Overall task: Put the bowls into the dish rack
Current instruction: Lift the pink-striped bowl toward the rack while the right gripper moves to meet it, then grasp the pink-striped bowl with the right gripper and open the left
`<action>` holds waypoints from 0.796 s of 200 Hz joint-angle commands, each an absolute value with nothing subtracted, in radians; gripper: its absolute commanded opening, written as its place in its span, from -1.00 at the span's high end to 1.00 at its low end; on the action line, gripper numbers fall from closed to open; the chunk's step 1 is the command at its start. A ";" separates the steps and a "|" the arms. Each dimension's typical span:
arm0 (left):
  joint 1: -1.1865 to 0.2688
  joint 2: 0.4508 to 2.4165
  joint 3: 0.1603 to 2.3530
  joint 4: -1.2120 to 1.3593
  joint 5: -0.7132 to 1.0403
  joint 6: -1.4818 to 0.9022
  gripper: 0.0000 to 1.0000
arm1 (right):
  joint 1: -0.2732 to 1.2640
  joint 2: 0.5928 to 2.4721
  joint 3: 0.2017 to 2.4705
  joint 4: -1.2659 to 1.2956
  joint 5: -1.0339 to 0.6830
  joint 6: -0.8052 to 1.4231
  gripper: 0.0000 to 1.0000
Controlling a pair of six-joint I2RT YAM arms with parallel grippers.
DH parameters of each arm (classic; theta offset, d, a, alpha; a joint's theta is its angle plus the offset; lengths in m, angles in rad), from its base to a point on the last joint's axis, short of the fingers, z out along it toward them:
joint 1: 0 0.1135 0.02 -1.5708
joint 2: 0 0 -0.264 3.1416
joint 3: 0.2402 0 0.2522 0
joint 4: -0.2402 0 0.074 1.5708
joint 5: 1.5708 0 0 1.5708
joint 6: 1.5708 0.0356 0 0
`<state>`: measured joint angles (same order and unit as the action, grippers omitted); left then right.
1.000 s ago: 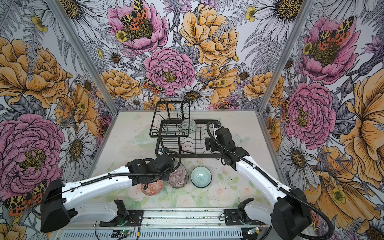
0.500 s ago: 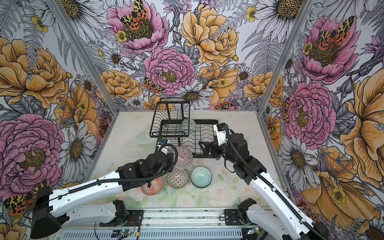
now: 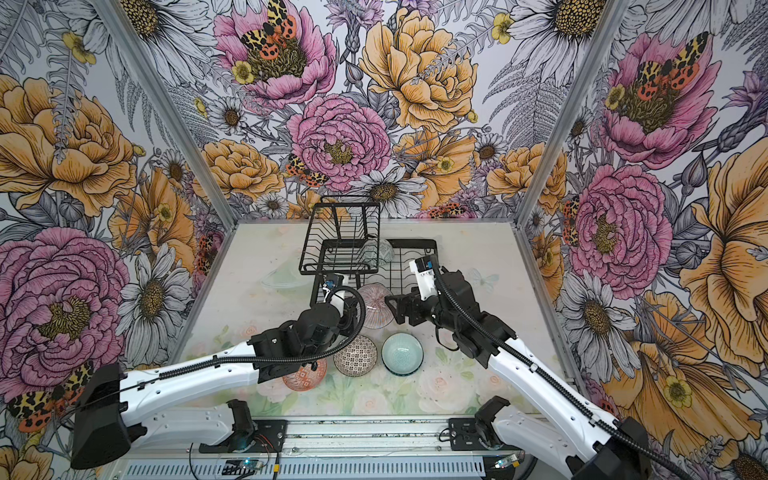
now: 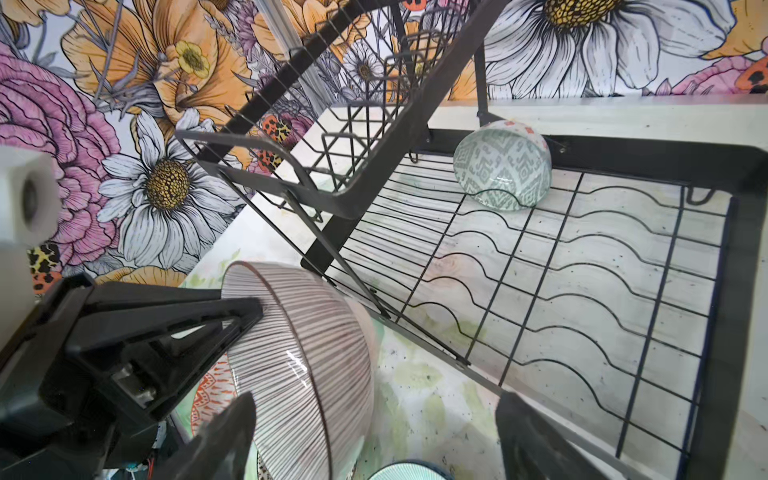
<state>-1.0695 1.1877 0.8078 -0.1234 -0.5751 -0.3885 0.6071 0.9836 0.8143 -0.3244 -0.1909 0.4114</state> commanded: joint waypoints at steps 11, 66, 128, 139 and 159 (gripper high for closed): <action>-1.069 1.219 0.837 0.020 -0.554 -0.374 1.00 | 0.629 1.028 0.826 -0.323 -0.074 0.455 -0.63; -1.065 1.230 0.848 0.052 -0.557 -0.366 1.00 | 0.630 1.102 0.853 -0.321 -0.050 0.464 0.01; -1.039 1.254 0.859 0.097 -0.519 -0.359 1.00 | 0.629 1.147 0.879 -0.312 -0.039 0.465 0.36; -1.035 1.260 0.861 0.103 -0.505 -0.365 1.00 | 0.629 1.150 0.886 -0.313 -0.038 0.463 0.51; -1.032 1.271 0.861 0.102 -0.487 -0.359 1.00 | 0.627 1.156 0.891 -0.312 -0.017 0.453 0.76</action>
<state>-1.0409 1.2739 0.8181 0.0063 -0.5323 -0.3592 0.6353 1.1439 0.8547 -0.3214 -0.0734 0.4526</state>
